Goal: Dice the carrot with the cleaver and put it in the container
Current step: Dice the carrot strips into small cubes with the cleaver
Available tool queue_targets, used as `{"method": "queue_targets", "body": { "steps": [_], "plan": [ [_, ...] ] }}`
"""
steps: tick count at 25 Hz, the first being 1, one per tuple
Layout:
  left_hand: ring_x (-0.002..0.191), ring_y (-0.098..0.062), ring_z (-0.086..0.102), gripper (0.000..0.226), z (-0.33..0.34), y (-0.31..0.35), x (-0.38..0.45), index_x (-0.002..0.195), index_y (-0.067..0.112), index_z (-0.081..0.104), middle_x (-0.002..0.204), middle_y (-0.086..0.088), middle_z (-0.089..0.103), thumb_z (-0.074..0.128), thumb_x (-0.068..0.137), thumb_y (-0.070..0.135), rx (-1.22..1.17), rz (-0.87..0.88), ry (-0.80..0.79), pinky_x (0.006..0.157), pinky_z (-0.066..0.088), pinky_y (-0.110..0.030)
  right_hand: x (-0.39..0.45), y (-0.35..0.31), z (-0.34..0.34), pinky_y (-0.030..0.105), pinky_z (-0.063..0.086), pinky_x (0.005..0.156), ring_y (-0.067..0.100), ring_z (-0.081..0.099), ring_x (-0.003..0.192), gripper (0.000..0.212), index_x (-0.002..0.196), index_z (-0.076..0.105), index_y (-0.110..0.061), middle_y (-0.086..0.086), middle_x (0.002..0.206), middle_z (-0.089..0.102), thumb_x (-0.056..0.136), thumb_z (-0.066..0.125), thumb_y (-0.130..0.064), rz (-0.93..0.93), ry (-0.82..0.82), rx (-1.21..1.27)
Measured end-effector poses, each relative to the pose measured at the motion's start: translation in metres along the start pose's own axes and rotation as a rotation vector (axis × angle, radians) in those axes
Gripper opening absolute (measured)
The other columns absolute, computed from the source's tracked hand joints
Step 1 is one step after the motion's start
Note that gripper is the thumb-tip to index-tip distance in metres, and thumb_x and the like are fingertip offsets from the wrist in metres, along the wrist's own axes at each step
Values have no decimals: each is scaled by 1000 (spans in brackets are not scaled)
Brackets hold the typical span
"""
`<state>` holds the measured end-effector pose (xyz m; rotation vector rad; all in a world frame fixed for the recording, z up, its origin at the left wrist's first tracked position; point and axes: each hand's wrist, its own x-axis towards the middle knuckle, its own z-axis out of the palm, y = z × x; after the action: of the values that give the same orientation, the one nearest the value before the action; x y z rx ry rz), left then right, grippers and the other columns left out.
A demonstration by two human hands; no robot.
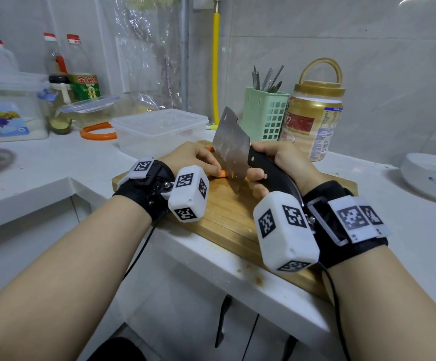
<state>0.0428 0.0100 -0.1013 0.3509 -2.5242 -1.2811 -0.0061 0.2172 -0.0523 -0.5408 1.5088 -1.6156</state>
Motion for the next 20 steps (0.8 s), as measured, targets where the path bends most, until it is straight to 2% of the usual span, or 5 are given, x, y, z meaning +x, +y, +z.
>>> {"method": "queue_targets", "body": {
  "steps": [4,8,13,17,20],
  "plan": [
    [112,-18,61,5,0,2,-2,76,18,76,101,-9,73,79,78,17,1,-4,18,93,47,-30,-2,-2,4,11,29,37,16,35,29,28,79,43,-9,3,42,37,101,38,-27,-18,18,-24],
    [115,-17,60,4,1,4,-3,76,16,76,101,-9,73,80,78,16,-7,-5,13,87,46,-18,-2,-5,9,13,30,37,14,36,28,25,82,44,-8,2,40,42,101,38,-23,-28,16,-72],
    [70,5,59,3,1,7,-4,78,12,75,90,-5,71,78,79,13,-21,-1,23,64,45,-7,6,-11,14,12,28,38,11,34,34,25,80,48,-6,2,43,49,101,38,-16,-23,14,-43],
    [78,5,59,5,2,5,-4,78,11,76,91,-4,72,80,77,14,-43,-1,30,63,42,-1,13,-10,11,12,27,39,11,34,32,25,81,48,-6,5,46,50,101,36,-15,-3,5,-26],
    [78,5,60,4,2,5,-4,77,13,75,84,1,72,78,79,10,-51,7,30,66,44,-4,22,-4,17,12,31,35,13,36,32,16,93,48,-3,10,65,47,100,40,-15,-7,40,-27]
  ]
}}
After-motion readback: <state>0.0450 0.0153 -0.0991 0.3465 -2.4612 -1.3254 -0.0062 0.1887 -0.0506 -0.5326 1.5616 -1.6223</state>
